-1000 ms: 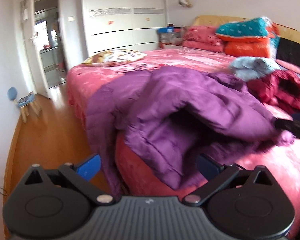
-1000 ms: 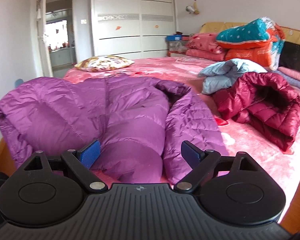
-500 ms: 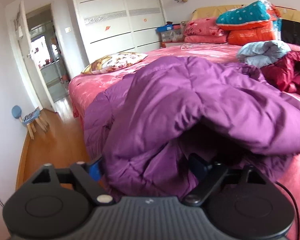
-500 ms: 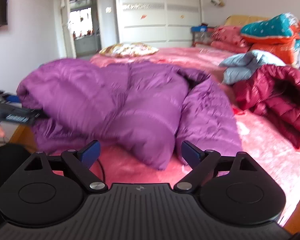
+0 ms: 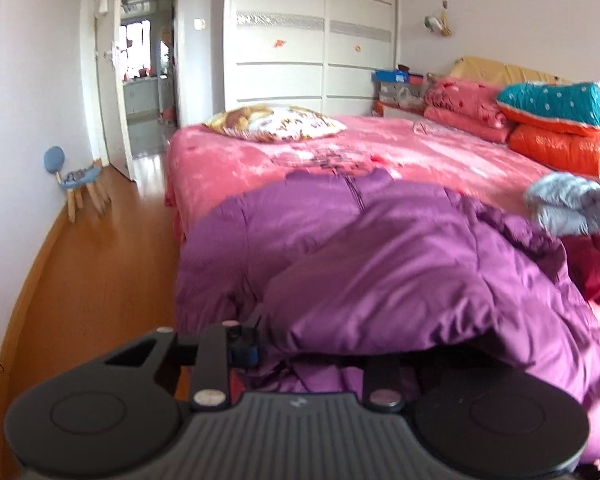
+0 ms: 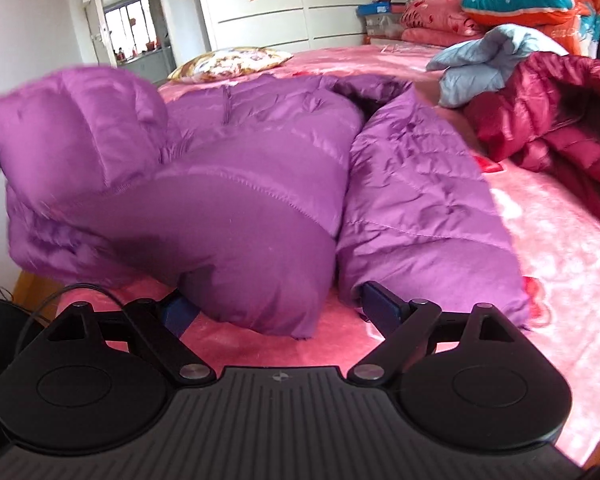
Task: Fold large clothes
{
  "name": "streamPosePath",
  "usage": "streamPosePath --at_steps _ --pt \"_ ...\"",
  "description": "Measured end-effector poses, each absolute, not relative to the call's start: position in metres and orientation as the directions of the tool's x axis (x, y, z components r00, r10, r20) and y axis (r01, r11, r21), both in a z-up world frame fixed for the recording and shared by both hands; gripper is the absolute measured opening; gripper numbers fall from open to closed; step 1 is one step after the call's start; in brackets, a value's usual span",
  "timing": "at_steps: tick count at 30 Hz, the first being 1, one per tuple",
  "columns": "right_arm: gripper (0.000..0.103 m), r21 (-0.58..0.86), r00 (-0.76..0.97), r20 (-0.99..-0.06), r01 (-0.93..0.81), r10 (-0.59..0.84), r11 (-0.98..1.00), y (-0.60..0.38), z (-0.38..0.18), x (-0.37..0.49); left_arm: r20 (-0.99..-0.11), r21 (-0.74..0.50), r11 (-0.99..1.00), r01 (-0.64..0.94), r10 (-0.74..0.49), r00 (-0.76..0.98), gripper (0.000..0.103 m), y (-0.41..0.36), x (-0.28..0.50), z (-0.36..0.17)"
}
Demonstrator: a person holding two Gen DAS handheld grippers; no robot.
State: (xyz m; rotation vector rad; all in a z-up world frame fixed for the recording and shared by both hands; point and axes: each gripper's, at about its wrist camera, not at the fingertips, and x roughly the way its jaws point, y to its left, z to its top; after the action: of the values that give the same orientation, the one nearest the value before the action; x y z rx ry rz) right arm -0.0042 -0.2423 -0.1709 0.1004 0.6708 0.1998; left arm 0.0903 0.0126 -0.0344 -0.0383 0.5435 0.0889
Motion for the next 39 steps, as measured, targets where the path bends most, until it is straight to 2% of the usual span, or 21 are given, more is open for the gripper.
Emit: streamPosePath --at_steps 7,12,13,16,18,20,23,25,31,35,39 --pt "0.103 0.16 0.791 -0.585 -0.105 0.18 0.982 -0.239 -0.186 0.023 -0.516 0.02 0.993 -0.112 0.106 0.85 0.026 0.011 0.105 -0.036" --pt "0.101 0.064 0.822 -0.555 -0.114 0.13 0.991 -0.226 -0.188 0.034 -0.542 0.045 0.993 -0.107 0.114 0.832 0.026 0.006 0.114 -0.047" --pt "0.091 0.053 0.818 -0.562 -0.111 0.121 0.992 -0.228 -0.19 0.04 -0.546 0.052 0.993 -0.105 0.116 0.83 0.027 0.004 0.115 -0.049" --pt "0.086 0.057 0.812 -0.571 -0.107 0.12 0.993 -0.227 -0.196 0.047 -0.554 0.073 0.993 -0.092 0.117 0.824 0.028 -0.003 0.115 -0.056" --pt "0.073 0.028 0.814 -0.572 -0.106 0.103 0.994 -0.222 -0.197 0.049 -0.567 0.082 0.993 -0.079 0.112 0.816 0.028 -0.009 0.116 -0.06" --pt "0.047 0.003 0.821 -0.565 -0.099 0.084 0.995 -0.219 -0.192 0.049 -0.561 0.086 0.994 -0.073 0.109 0.821 0.025 -0.012 0.112 -0.059" --pt "0.029 -0.021 0.842 -0.537 -0.061 0.04 0.998 -0.227 -0.179 0.051 -0.555 0.041 0.997 -0.065 0.077 0.828 0.017 -0.01 0.107 -0.05" --pt "0.024 -0.125 0.873 -0.487 -0.034 -0.031 0.992 -0.231 -0.167 0.049 -0.544 0.022 0.998 -0.053 0.056 0.837 0.015 -0.011 0.102 -0.041" --pt "0.02 -0.407 0.93 -0.297 0.083 -0.218 0.91 -0.248 -0.136 0.03 -0.515 0.023 0.998 0.063 -0.042 0.856 0.012 -0.033 0.076 -0.019" --pt "0.02 -0.514 0.927 -0.267 0.093 -0.262 0.853 -0.253 -0.141 0.022 -0.553 0.022 0.982 0.185 -0.142 0.821 0.012 -0.054 0.053 -0.022" --pt "0.02 -0.614 0.919 -0.259 0.081 -0.297 0.785 -0.254 -0.151 0.014 -0.637 0.046 0.944 0.328 -0.225 0.737 0.012 -0.078 0.025 -0.042"
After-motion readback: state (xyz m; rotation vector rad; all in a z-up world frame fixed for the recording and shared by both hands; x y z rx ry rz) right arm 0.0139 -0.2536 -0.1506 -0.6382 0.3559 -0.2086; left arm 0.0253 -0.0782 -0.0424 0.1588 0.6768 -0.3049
